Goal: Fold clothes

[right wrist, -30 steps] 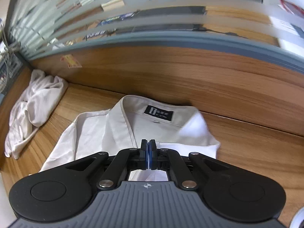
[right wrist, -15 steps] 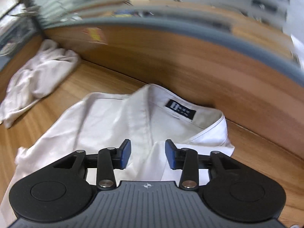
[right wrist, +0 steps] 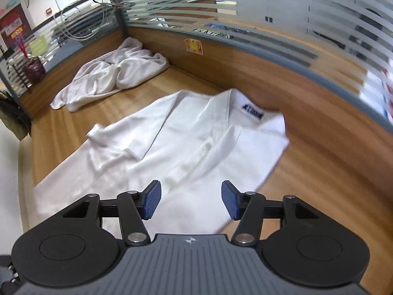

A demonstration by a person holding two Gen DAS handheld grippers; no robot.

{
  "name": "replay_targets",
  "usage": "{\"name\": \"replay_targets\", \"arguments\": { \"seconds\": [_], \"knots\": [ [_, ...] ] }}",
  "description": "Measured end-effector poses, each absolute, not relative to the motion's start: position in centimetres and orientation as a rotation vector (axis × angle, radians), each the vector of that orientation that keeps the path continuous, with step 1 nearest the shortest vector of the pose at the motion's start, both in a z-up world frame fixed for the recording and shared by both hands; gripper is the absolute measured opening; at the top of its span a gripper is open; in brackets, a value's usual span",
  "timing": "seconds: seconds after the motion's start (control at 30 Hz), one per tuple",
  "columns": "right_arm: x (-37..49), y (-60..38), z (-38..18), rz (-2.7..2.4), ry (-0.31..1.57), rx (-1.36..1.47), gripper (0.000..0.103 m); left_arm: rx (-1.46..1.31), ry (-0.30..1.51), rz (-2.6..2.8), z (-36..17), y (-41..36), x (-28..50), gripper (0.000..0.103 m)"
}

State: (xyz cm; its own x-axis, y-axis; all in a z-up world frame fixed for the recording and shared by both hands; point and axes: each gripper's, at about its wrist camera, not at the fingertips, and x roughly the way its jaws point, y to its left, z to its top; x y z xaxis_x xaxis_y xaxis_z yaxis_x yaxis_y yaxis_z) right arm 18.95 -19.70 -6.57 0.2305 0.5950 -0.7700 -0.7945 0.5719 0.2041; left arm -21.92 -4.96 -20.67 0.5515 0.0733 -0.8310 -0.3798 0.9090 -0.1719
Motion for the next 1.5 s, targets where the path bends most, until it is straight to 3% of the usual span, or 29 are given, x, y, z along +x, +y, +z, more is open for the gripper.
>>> {"name": "replay_targets", "arguments": {
  "seconds": [0.13,0.17,0.2,0.33,0.47,0.53,0.6,0.7,1.1,1.5],
  "knots": [
    [14.0,-22.9,-7.2,0.936,0.959,-0.212,0.061,-0.269,0.971,0.184,-20.9,-4.8,-22.0,0.048],
    [12.8,-23.5,-7.5,0.920,0.971,-0.204,0.061,-0.234,0.981,0.157,-21.0,-4.9,-22.1,0.032],
    [11.6,-24.0,-7.8,0.903,0.981,-0.198,0.061,-0.219,0.992,0.113,-21.2,-4.7,-22.1,0.006],
    [7.3,-25.9,-8.8,0.829,1.008,-0.162,0.061,-0.225,1.039,-0.102,-21.3,-4.0,-22.4,0.002],
    [4.1,-27.4,-9.5,0.748,1.013,-0.103,0.061,-0.222,1.098,-0.240,-20.6,-2.5,-23.0,0.005],
    [2.7,-27.9,-9.6,0.721,1.004,-0.082,0.061,-0.207,1.093,-0.264,-19.4,-1.3,-23.3,0.012],
    [1.8,-28.0,-9.5,0.703,0.990,-0.070,0.061,-0.184,1.078,-0.254,-17.8,0.1,-23.2,0.031],
    [0.9,-27.9,-9.3,0.686,0.965,-0.048,0.061,-0.162,1.047,-0.186,-15.5,2.7,-22.4,0.050],
    [-1.1,-23.8,-9.3,0.617,0.850,0.046,0.061,-0.064,0.904,0.009,-11.0,13.3,-12.6,0.067],
    [-5.9,-14.2,-8.5,0.282,0.811,0.156,0.061,0.148,0.898,-0.255,-11.1,21.8,-1.1,0.067]
  ]
}}
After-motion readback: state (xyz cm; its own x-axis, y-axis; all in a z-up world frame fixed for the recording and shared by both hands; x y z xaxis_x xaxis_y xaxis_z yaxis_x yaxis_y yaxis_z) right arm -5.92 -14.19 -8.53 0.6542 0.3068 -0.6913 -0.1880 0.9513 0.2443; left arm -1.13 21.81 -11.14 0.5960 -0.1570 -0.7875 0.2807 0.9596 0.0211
